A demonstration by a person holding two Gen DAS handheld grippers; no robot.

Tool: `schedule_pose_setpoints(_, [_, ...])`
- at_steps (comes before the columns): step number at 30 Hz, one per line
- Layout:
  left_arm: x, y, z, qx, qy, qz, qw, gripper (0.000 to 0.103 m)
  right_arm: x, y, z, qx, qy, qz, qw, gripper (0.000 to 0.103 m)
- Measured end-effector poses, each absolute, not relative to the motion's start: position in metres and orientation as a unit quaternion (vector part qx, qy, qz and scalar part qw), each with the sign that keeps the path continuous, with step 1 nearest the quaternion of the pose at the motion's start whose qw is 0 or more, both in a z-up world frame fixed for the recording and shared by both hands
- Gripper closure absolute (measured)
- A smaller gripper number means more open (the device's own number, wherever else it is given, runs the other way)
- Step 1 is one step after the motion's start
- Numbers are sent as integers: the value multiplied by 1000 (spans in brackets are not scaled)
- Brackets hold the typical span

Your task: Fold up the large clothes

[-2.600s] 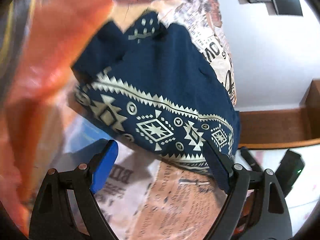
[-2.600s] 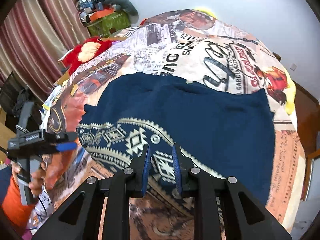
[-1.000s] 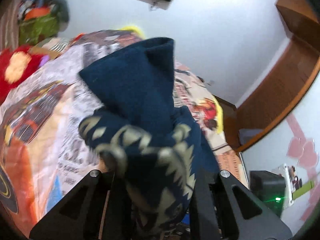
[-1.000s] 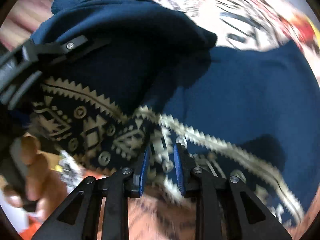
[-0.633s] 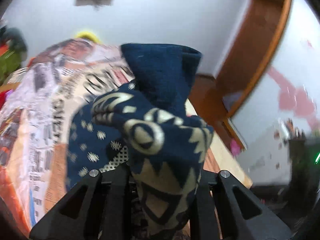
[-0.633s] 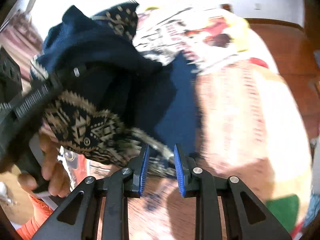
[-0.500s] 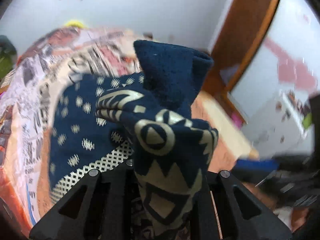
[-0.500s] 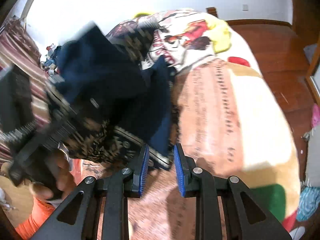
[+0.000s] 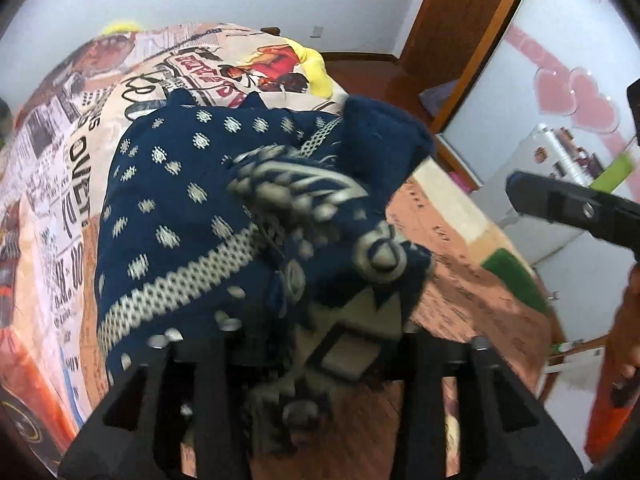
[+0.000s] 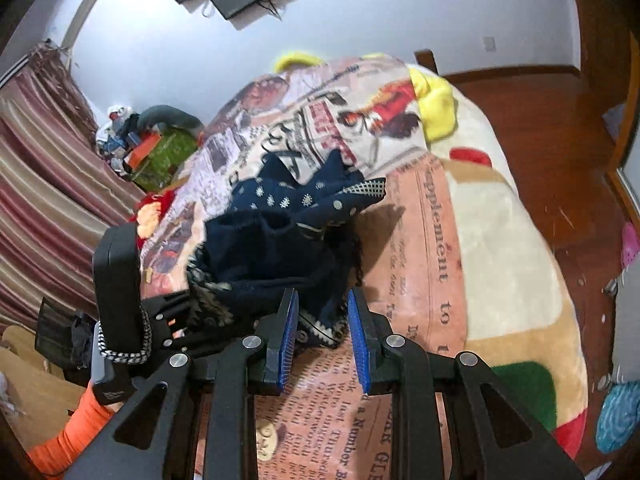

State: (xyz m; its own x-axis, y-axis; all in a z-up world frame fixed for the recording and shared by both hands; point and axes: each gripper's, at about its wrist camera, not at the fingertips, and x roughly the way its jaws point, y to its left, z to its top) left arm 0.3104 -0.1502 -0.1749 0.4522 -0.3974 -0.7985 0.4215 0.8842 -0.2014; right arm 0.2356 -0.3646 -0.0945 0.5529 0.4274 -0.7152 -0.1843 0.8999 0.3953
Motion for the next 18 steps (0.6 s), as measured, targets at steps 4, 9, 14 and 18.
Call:
schedule_pose_setpoints(4, [291, -133, -153, -12, 450, -270, 851, 39, 235, -360, -79, 126, 415, 182, 882, 81])
schedule_pose_setpoints(9, [271, -105, -122, -25, 418, -266, 868, 38, 236, -346, -61, 118, 397, 201, 888, 81])
schedule_pose_setpoints(14, [276, -66, -108, -31, 382, -219, 897, 29, 250, -319, -58, 116, 397, 222, 883, 60])
schedule_pose_setpoints(18, [297, -48, -130, -6, 402, -170, 900, 29, 254, -295, -65, 114, 377, 239, 888, 17])
